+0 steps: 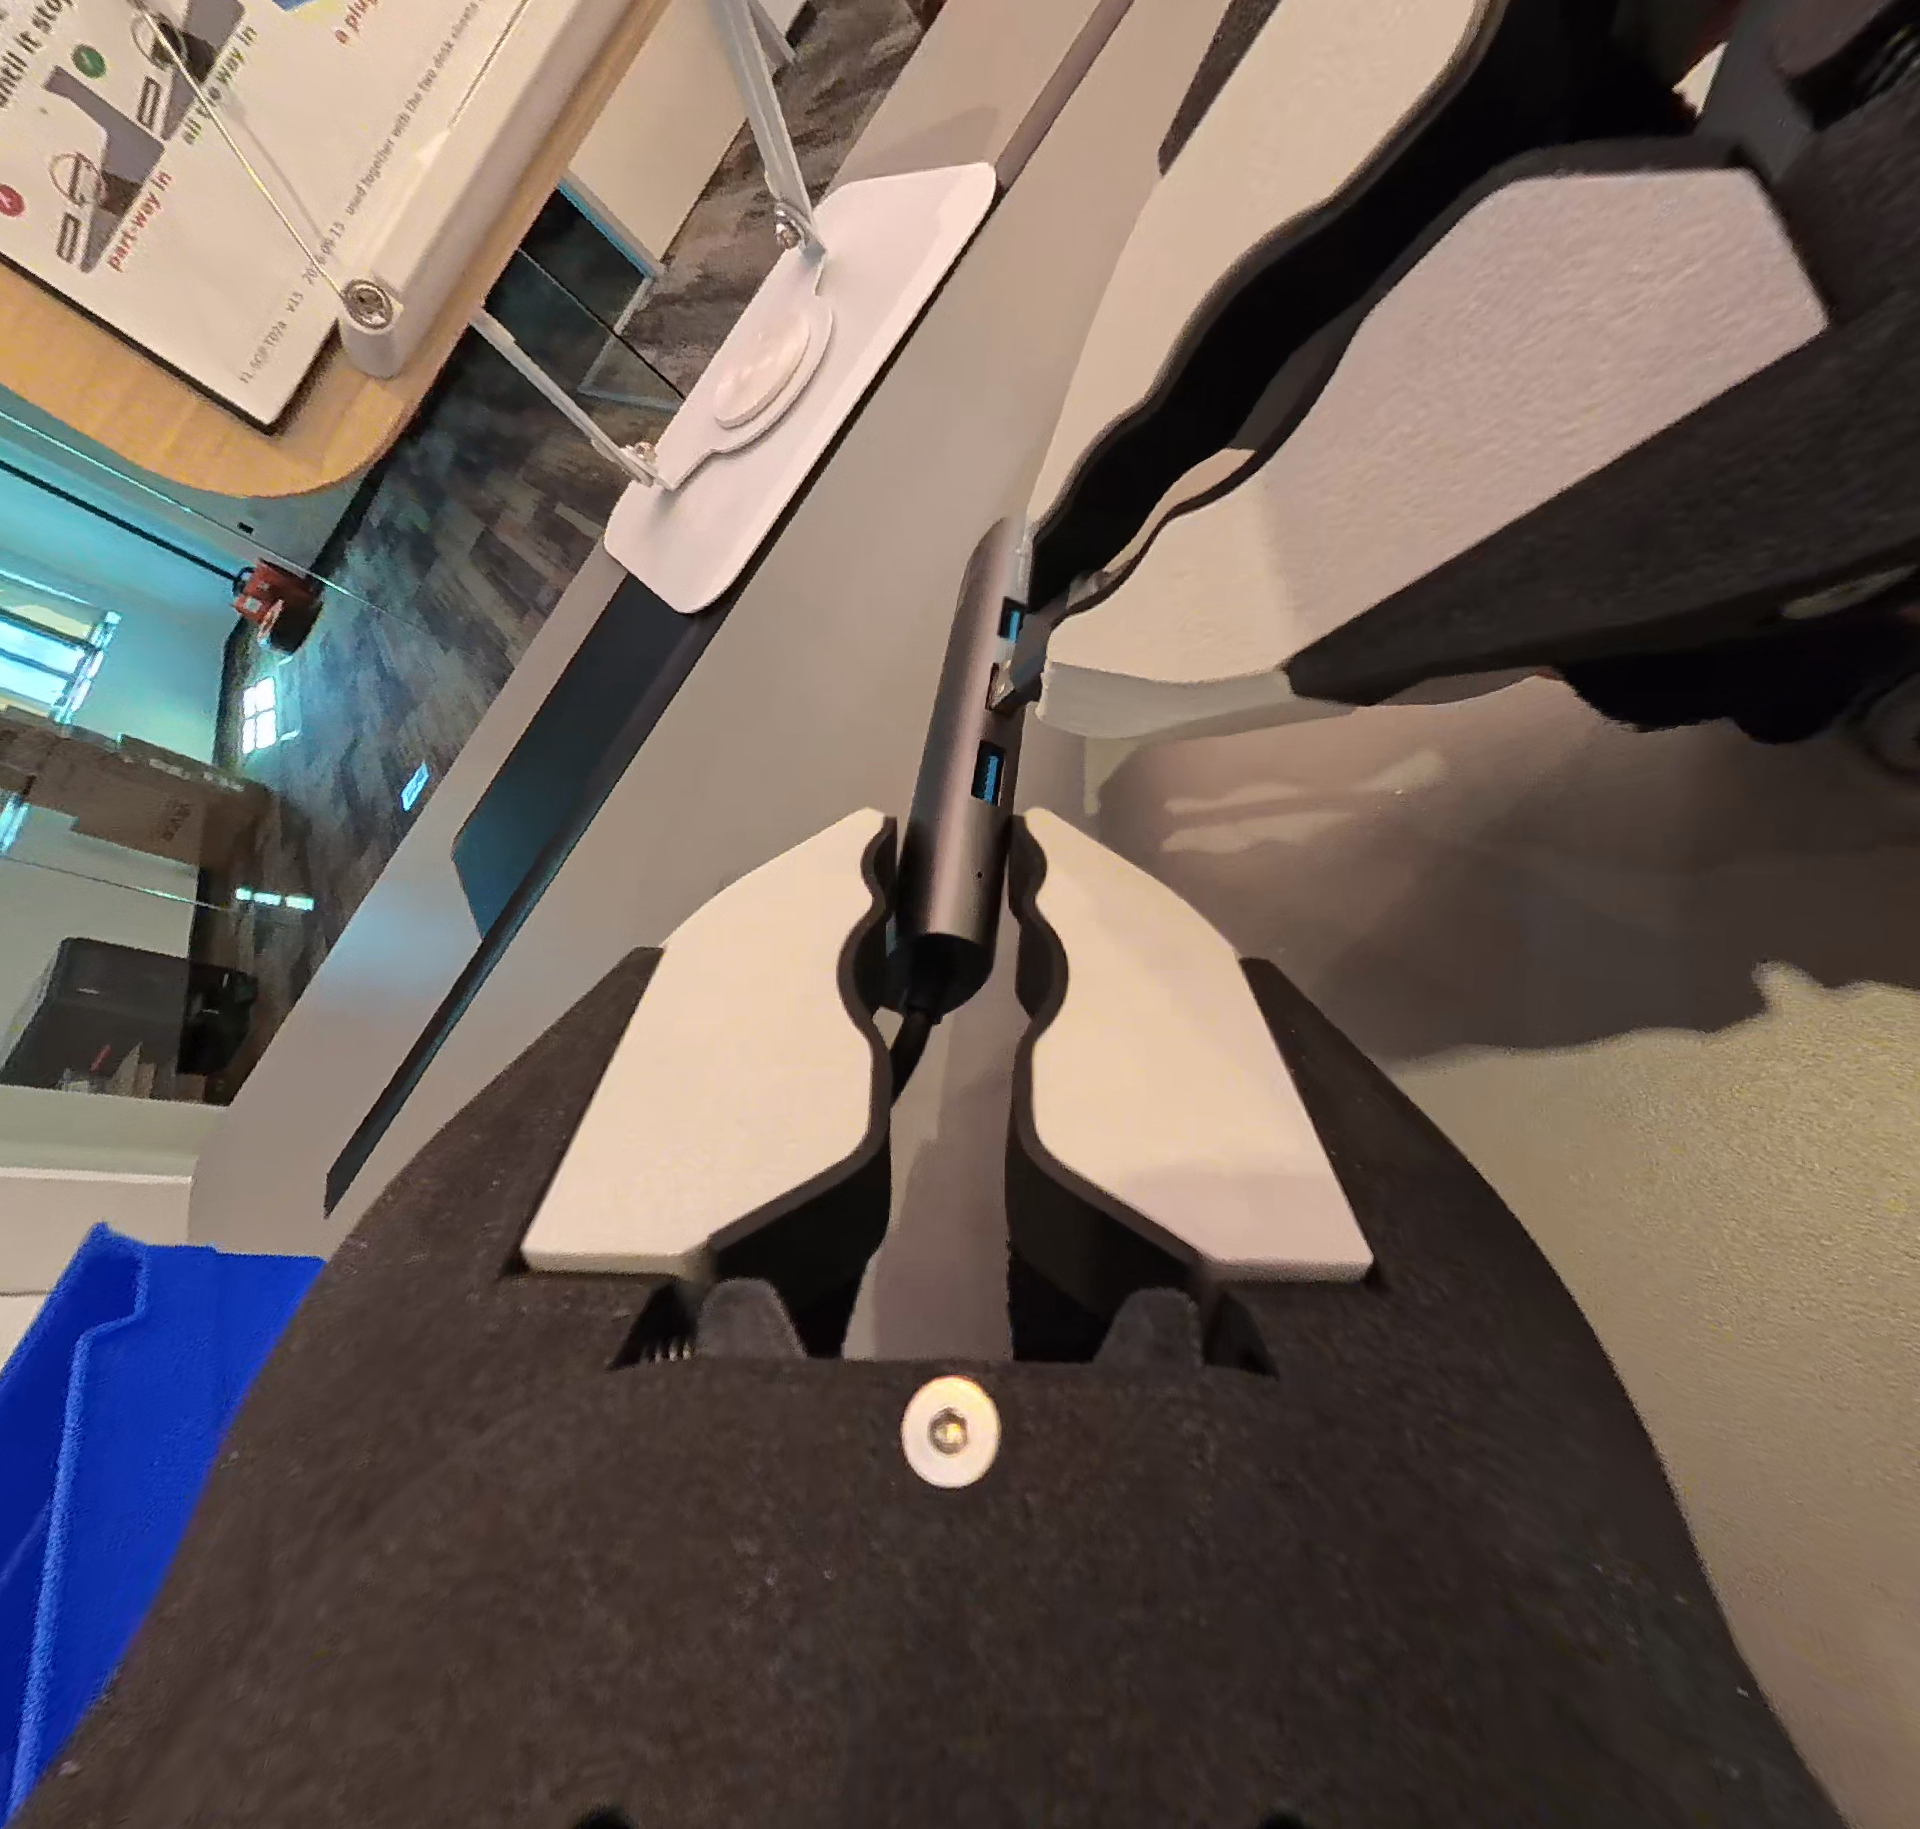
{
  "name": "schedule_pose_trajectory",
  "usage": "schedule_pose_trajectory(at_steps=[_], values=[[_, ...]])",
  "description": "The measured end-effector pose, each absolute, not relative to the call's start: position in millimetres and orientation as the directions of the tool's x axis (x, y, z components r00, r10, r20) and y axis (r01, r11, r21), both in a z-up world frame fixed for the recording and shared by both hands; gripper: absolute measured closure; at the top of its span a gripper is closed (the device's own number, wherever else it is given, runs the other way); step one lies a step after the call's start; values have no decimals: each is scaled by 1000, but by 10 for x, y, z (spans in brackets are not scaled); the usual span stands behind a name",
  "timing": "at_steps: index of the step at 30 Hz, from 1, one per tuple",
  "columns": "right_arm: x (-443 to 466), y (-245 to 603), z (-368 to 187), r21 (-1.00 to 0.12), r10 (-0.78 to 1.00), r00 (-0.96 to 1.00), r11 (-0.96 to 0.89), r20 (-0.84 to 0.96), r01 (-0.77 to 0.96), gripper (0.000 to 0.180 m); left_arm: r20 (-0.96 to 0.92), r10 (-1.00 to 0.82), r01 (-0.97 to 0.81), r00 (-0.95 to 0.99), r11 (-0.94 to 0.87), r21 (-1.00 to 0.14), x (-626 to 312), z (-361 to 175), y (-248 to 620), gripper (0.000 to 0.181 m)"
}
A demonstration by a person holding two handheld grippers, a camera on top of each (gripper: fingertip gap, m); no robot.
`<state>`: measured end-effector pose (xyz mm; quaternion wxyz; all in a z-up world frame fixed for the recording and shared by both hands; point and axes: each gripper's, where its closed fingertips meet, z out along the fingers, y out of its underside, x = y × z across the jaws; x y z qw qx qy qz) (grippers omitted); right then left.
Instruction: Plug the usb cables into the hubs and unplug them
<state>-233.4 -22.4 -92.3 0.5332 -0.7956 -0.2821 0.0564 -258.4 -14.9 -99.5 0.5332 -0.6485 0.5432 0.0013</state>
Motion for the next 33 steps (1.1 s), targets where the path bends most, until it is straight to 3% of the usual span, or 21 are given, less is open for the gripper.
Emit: schedule_pose_trajectory(at_steps=[9, 16, 33], values=[[-2330, -220, -905, -888, 507, 839, -268, 199, 373, 164, -567, -726, -711, 390, 153, -686, -2581, -1005, -158, 163], [-2265, -216, -870, -912, 482, 874, -333, 53, 239, 153, -609, -696, -729, 379, 181, -660, -2569, -985, -153, 163], [-2294, -224, -876, -927, 521, 847, -358, -102, 109, 163, -604, -689, -714, 401, 178, -677, -2557, -940, -152, 163]])
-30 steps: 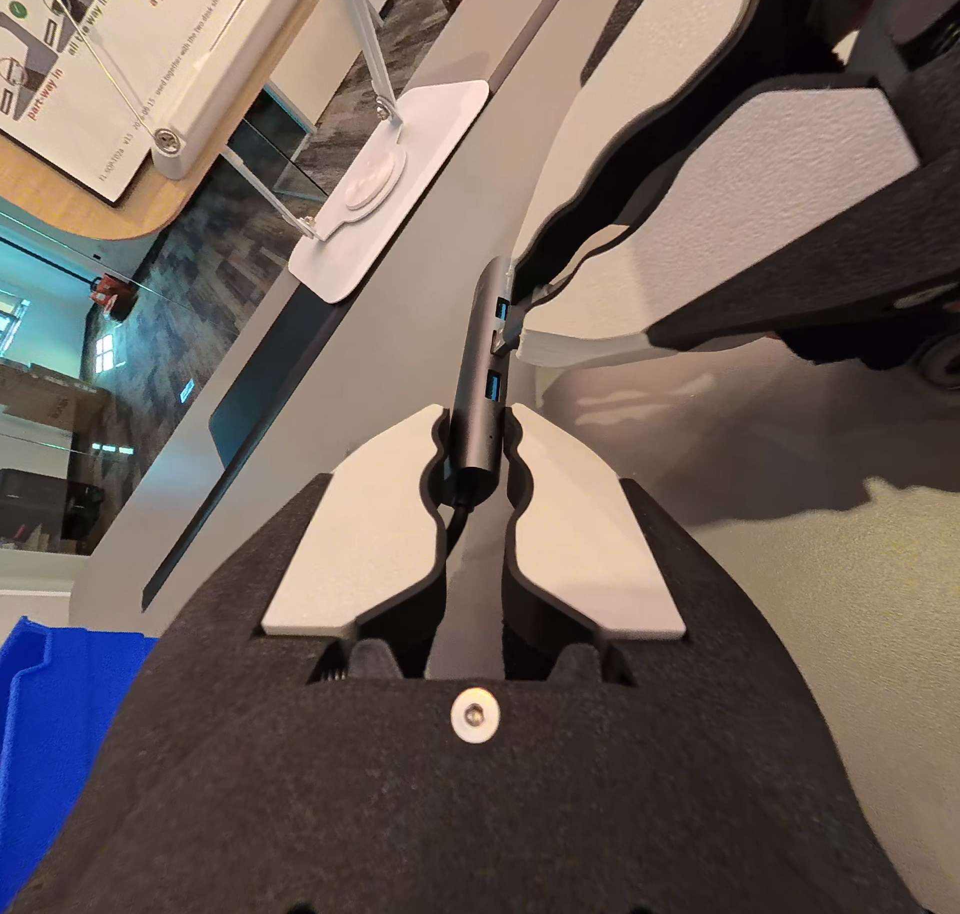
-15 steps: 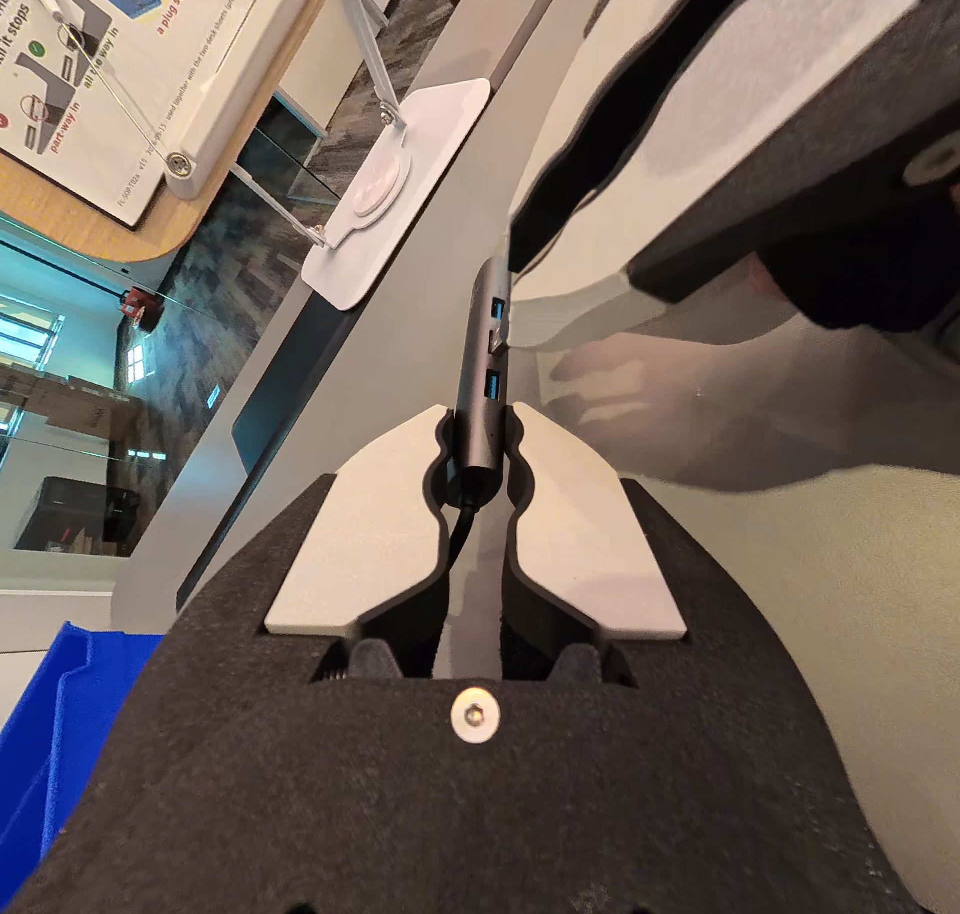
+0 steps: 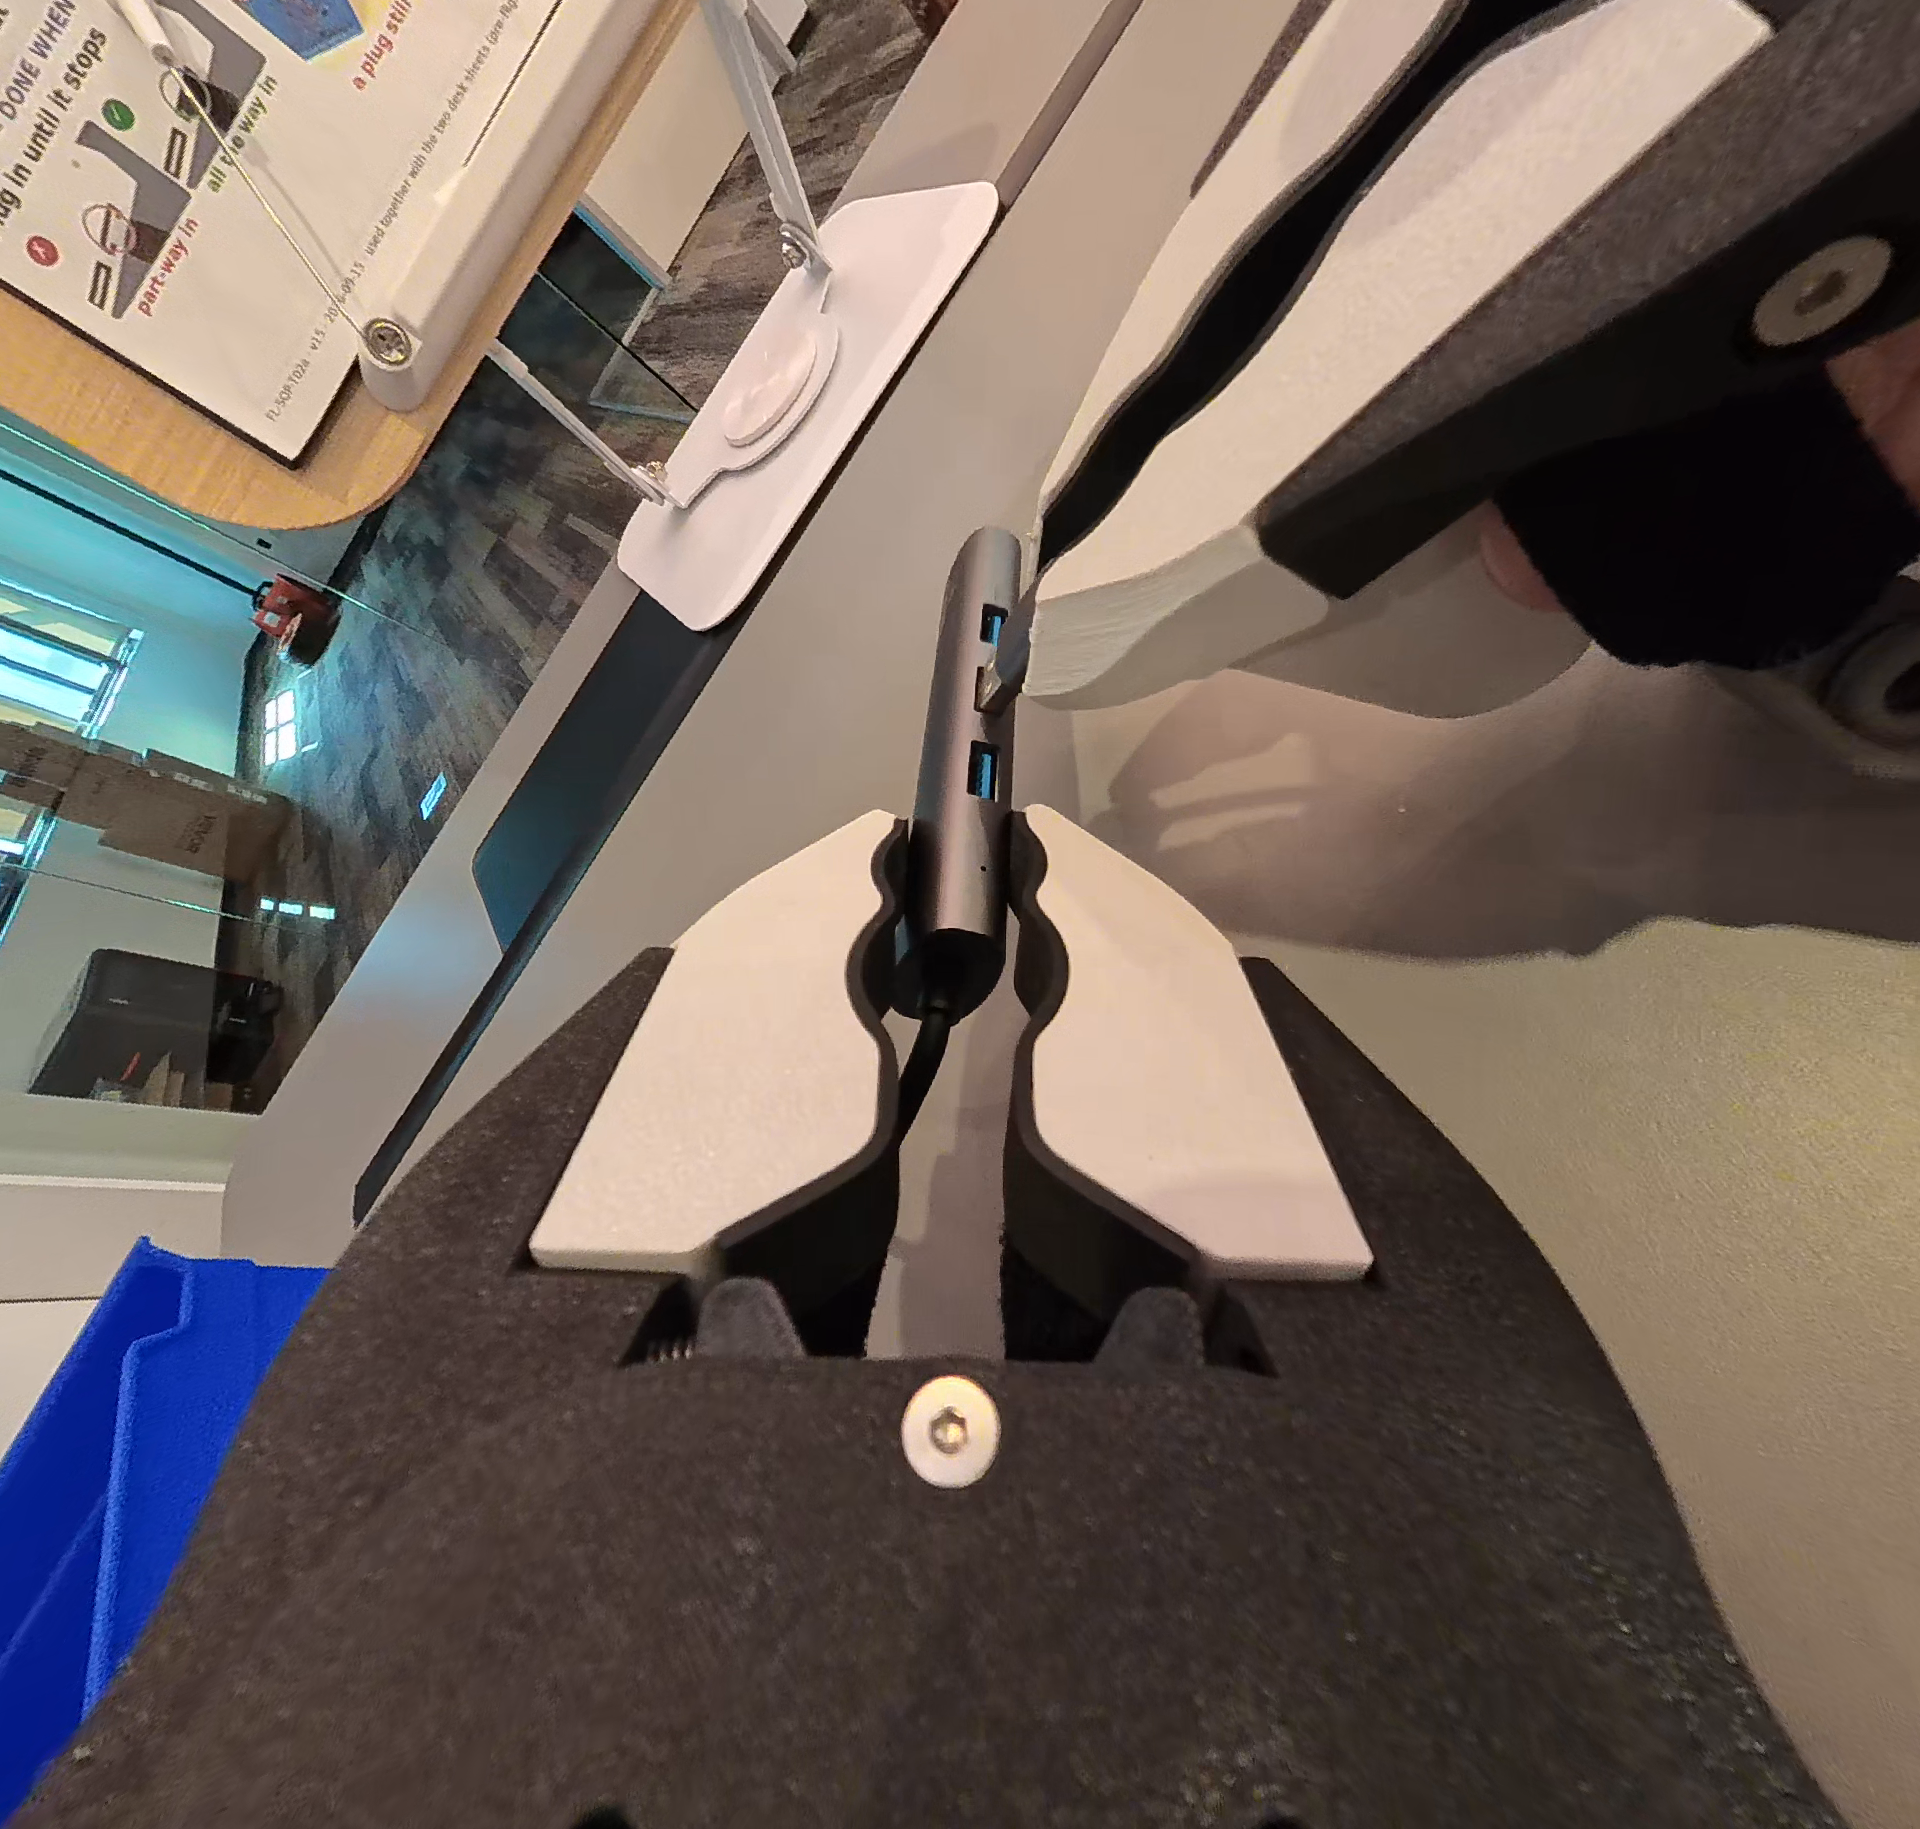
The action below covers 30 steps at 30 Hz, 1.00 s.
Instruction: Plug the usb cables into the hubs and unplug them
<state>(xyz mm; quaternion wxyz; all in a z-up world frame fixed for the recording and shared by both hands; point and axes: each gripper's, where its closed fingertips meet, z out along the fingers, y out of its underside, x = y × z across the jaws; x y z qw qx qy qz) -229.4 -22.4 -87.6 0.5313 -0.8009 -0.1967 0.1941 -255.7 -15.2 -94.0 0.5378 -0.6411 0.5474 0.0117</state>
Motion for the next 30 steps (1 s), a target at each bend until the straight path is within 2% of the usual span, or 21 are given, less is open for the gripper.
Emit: schedule_pose_trajectory(at_steps=[8, 18, 27, 30], values=[[-2271, -261, -900, -903, 551, 817, -418, -170, 94, 164, -622, -694, -715, 363, 221, -663, -2525, -933, -198, 164], [-2202, -385, -1049, -829, 596, 771, -533, -226, 169, 164, -630, -737, -729, 244, 290, -621, -2429, -1048, -351, 164], [-2233, -402, -1060, -811, 592, 773, -555, -228, 186, 164, -669, -710, -787, 220, 276, -551, -2470, -1185, -315, 164], [-2198, -391, -1058, -809, 578, 794, -549, -188, 208, 164, -650, -723, -779, 232, 262, -569, -2457, -1199, -317, 163]])
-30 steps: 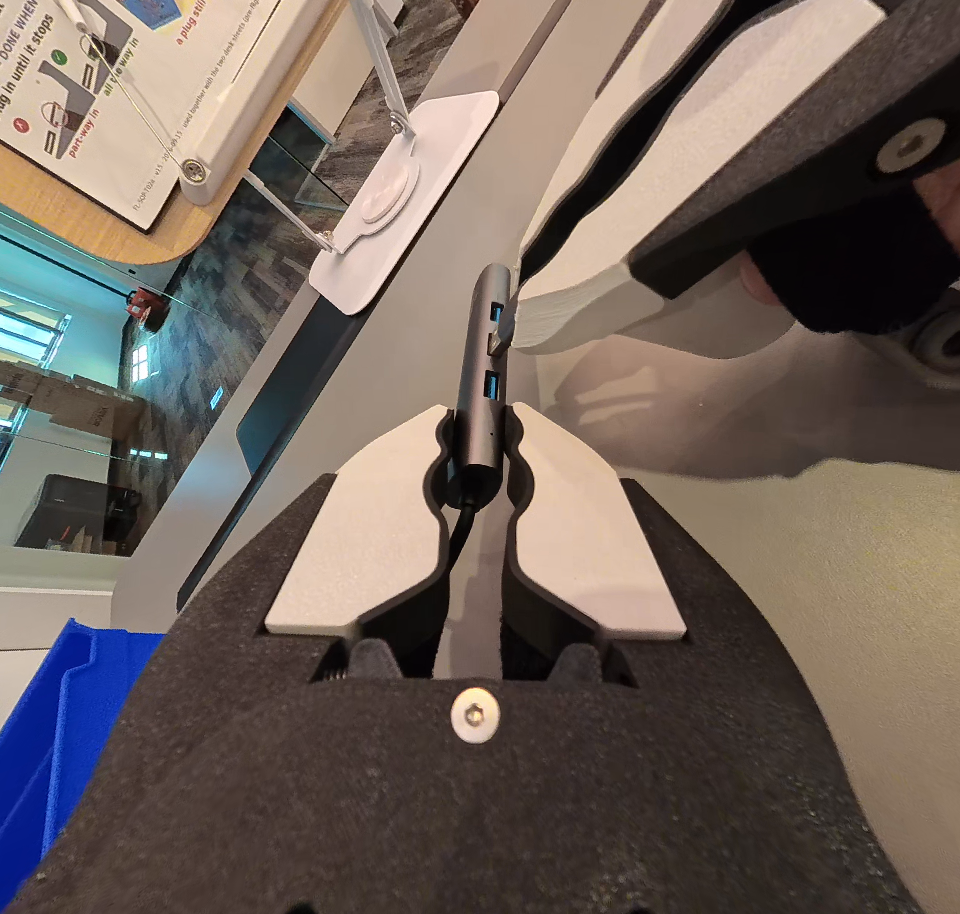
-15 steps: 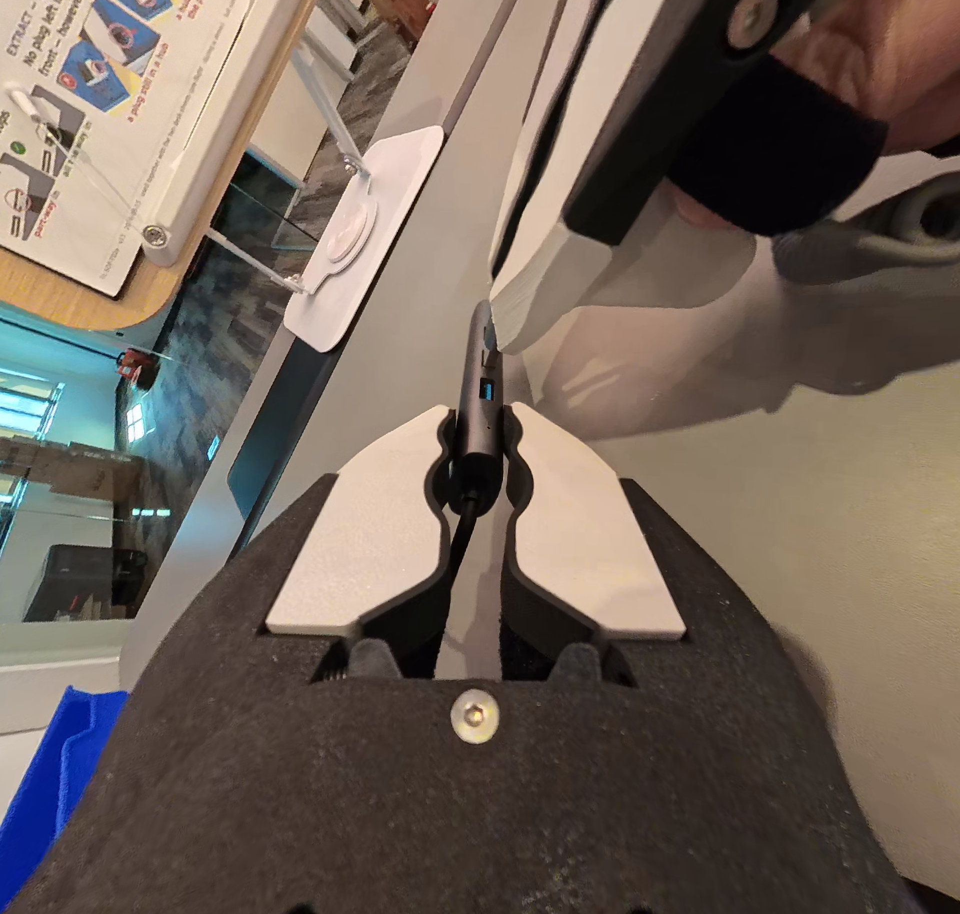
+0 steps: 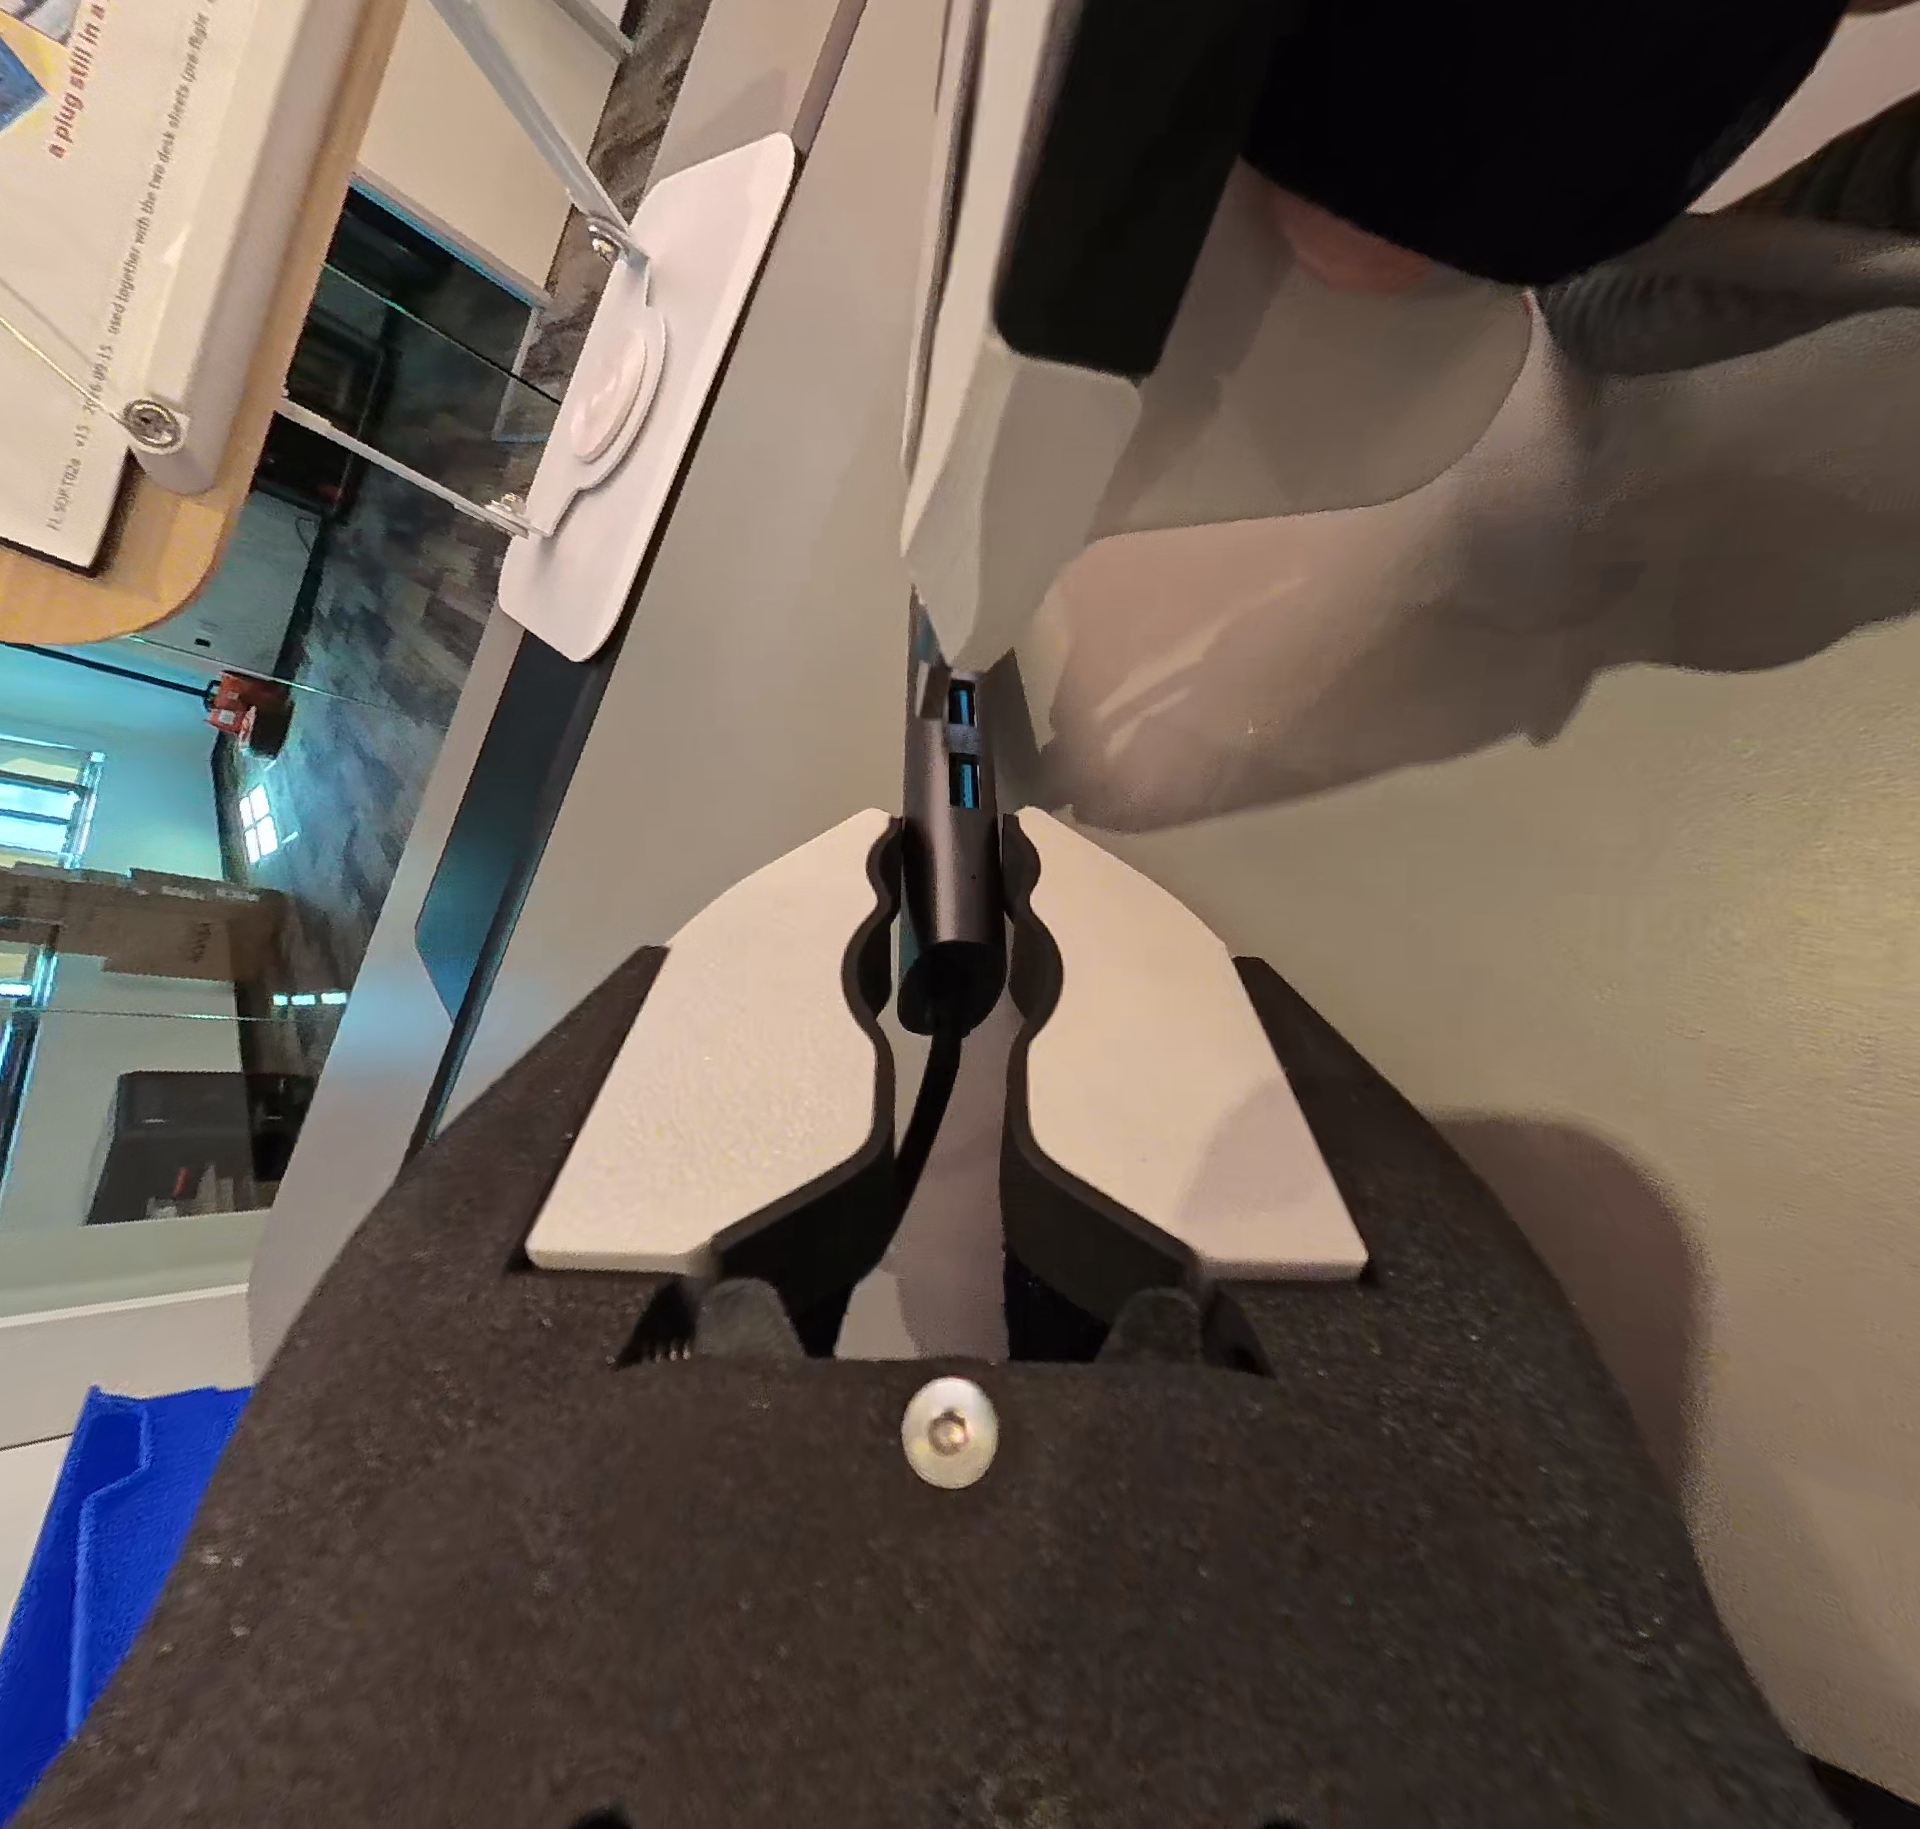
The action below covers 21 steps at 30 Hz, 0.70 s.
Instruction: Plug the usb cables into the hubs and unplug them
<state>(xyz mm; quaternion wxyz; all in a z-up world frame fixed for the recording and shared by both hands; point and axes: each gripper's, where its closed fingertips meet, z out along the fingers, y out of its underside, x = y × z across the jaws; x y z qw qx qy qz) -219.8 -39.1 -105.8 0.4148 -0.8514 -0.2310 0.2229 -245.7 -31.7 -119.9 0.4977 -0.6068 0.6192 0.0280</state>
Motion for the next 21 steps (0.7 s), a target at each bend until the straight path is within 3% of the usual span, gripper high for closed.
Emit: schedule_pose_trajectory(at_steps=[14, 21], values=[[-2095, -443, -908, -818, 550, 812, -548, -196, 174, 164, -557, -756, -702, 344, 187, -687, -2469, -997, -271, 165], [-2079, -529, -737, -820, 562, 806, -541, -187, 187, 164, -615, -728, -721, 302, 248, -647, -2399, -926, -345, 165]])
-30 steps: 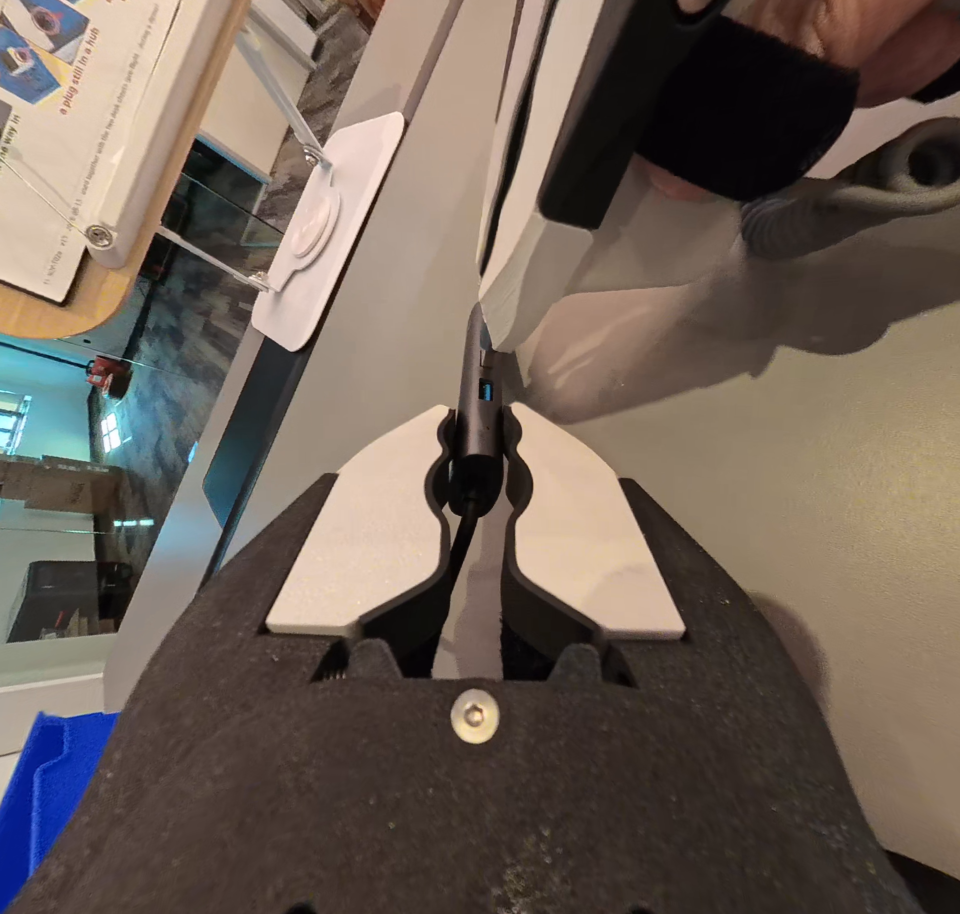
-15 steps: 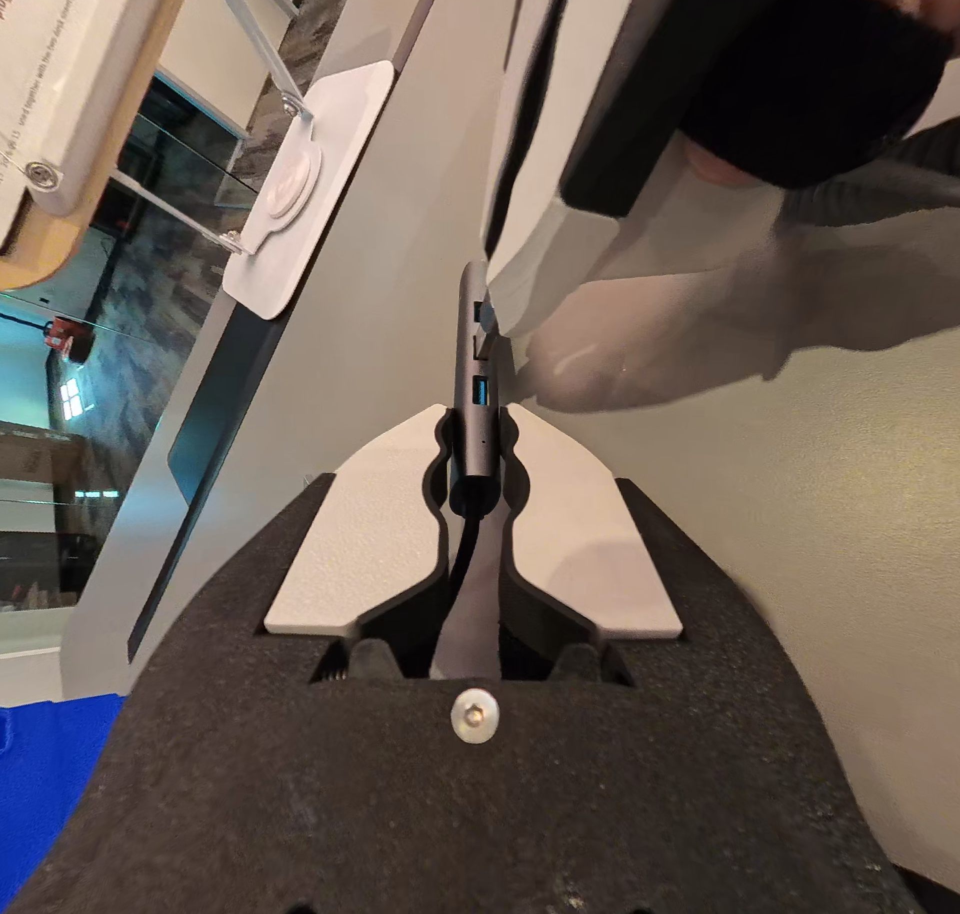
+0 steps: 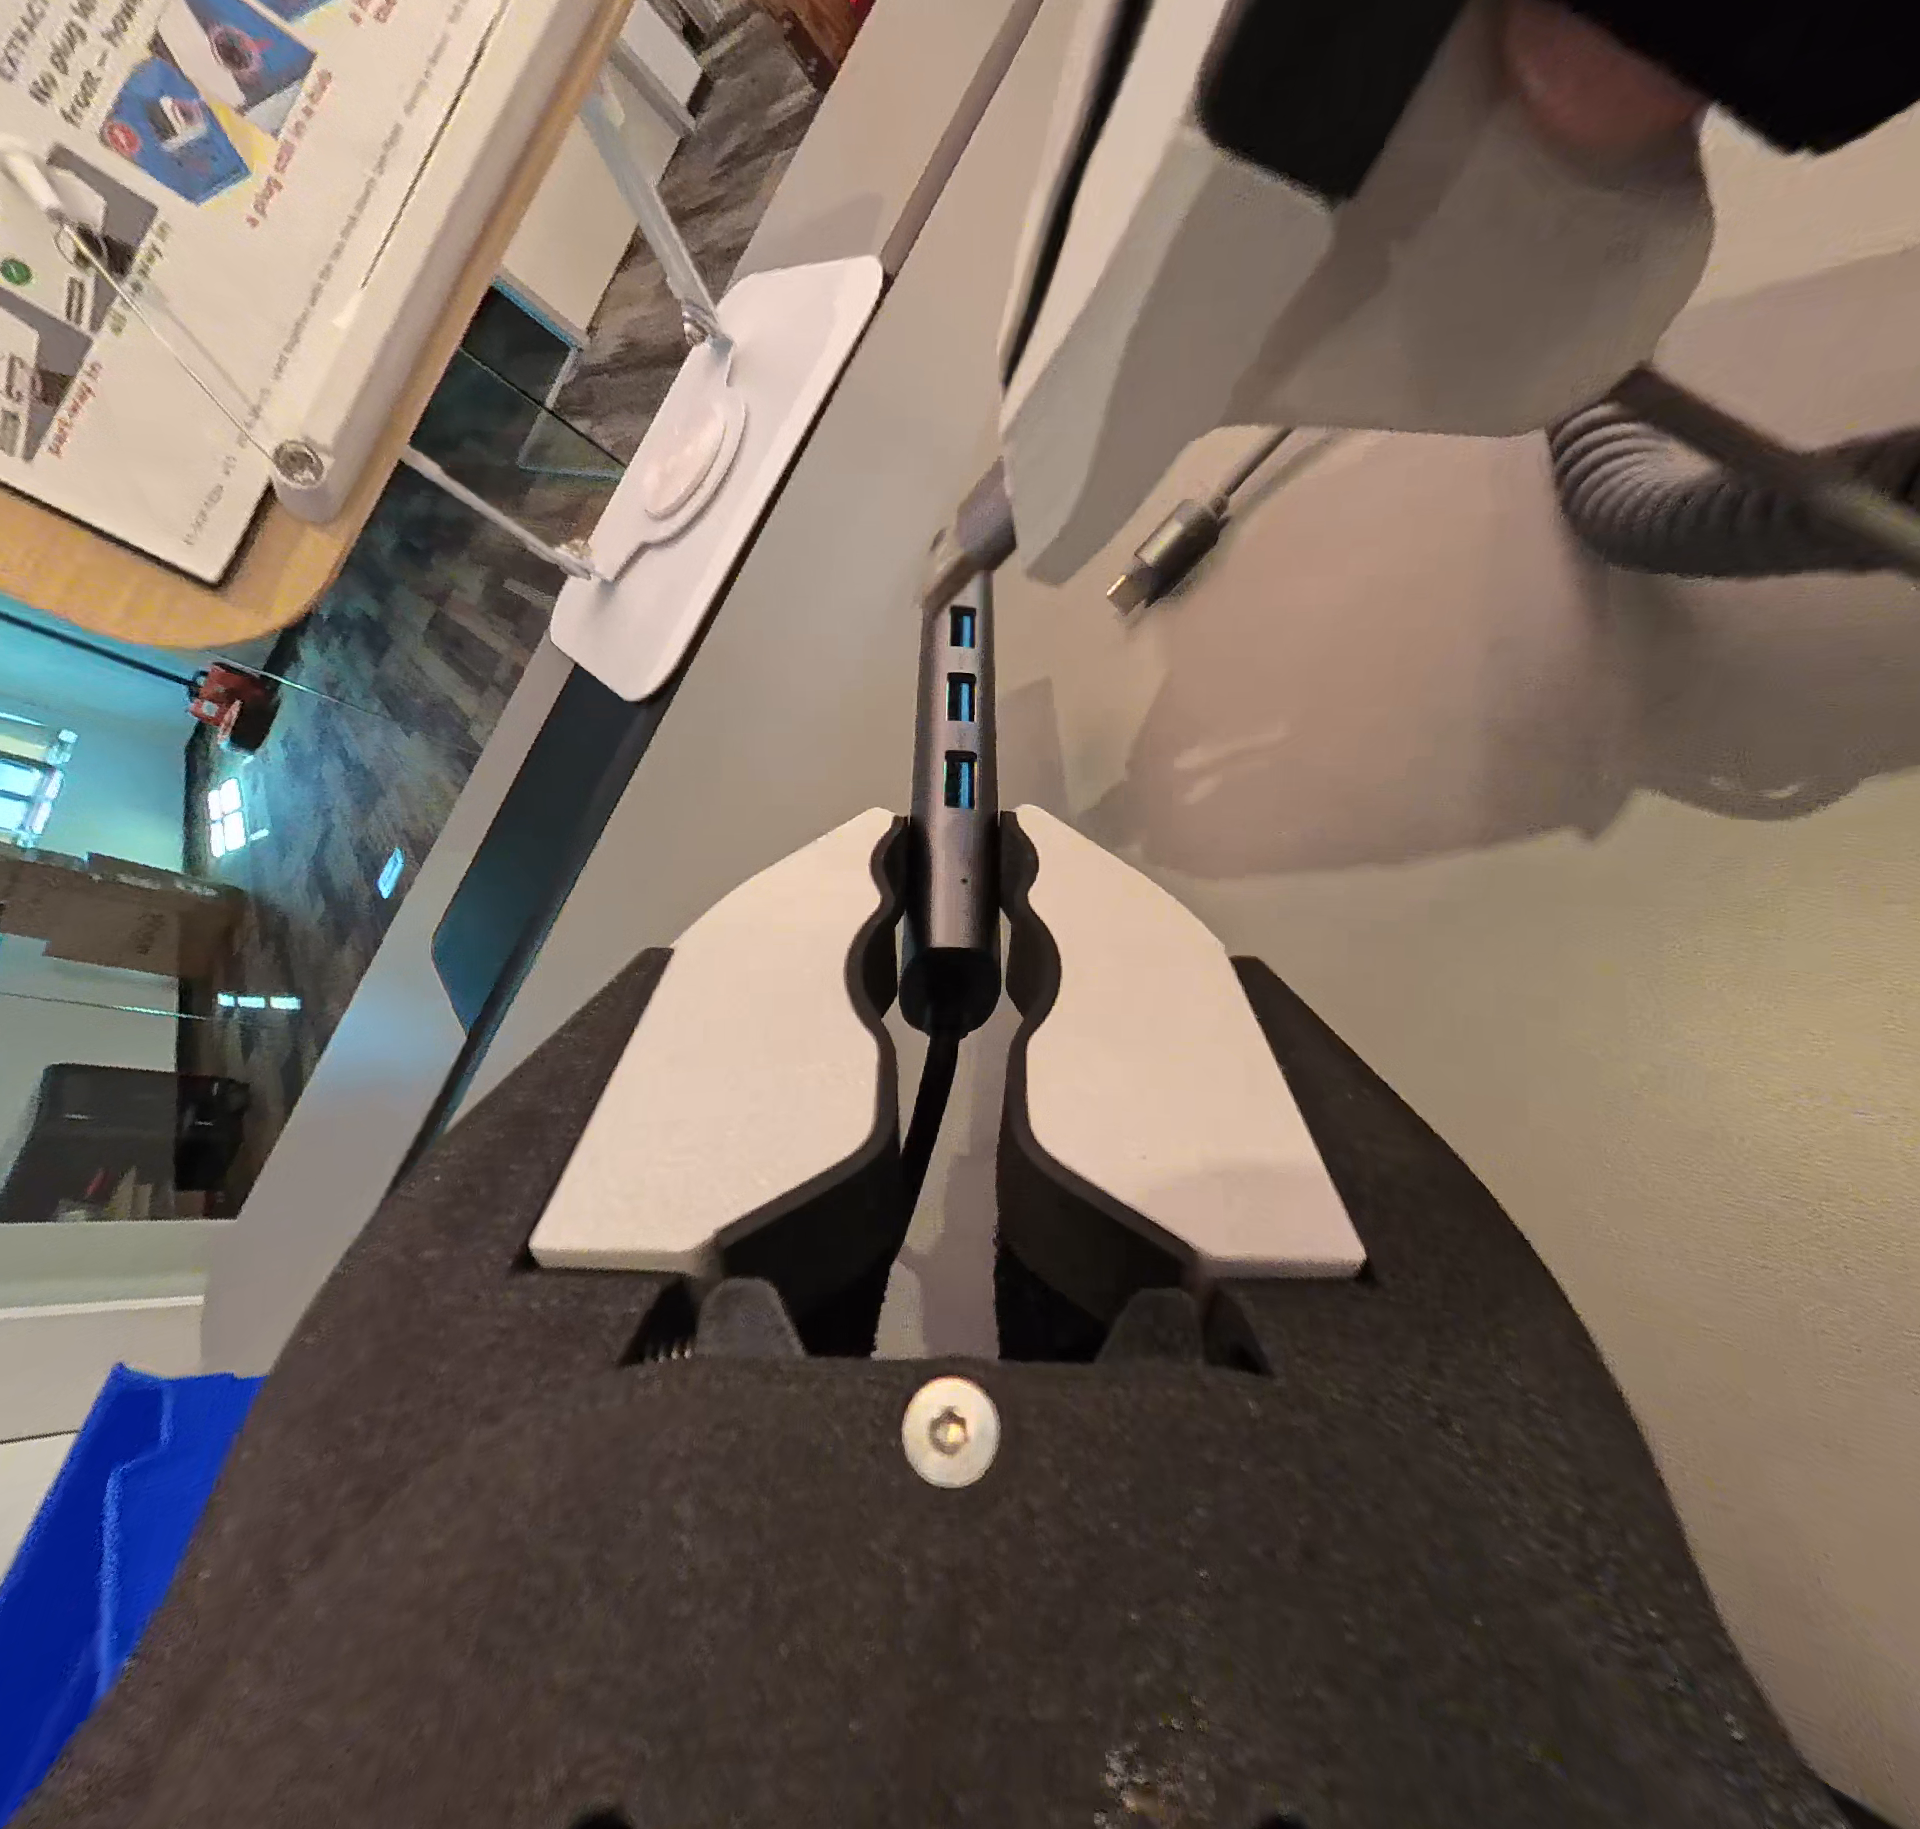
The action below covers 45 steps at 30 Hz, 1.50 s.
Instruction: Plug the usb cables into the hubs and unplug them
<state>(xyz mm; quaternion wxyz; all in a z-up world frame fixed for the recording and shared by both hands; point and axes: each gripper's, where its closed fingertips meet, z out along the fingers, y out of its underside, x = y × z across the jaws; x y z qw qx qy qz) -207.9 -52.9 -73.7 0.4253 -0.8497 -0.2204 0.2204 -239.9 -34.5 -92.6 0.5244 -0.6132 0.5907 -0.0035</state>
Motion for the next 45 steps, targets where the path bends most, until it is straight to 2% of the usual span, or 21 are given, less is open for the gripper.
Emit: schedule_pose_trajectory(at_steps=[35, 40, 45], values=[[-2046, -720, -1182, -625, 547, 796, -724, -259, 293, 164, -759, -650, -793, 24, 450, -411, -2320, -1119, -528, 165], [-2042, -716, -1157, -634, 545, 791, -723, -279, 274, 164, -756, -654, -788, 17, 456, -412, -2309, -1124, -551, 165], [-2036, -790, -1225, -586, 550, 779, -751, -300, 304, 164, -747, -665, -774, 22, 461, -434, -2294, -1105, -577, 164]])
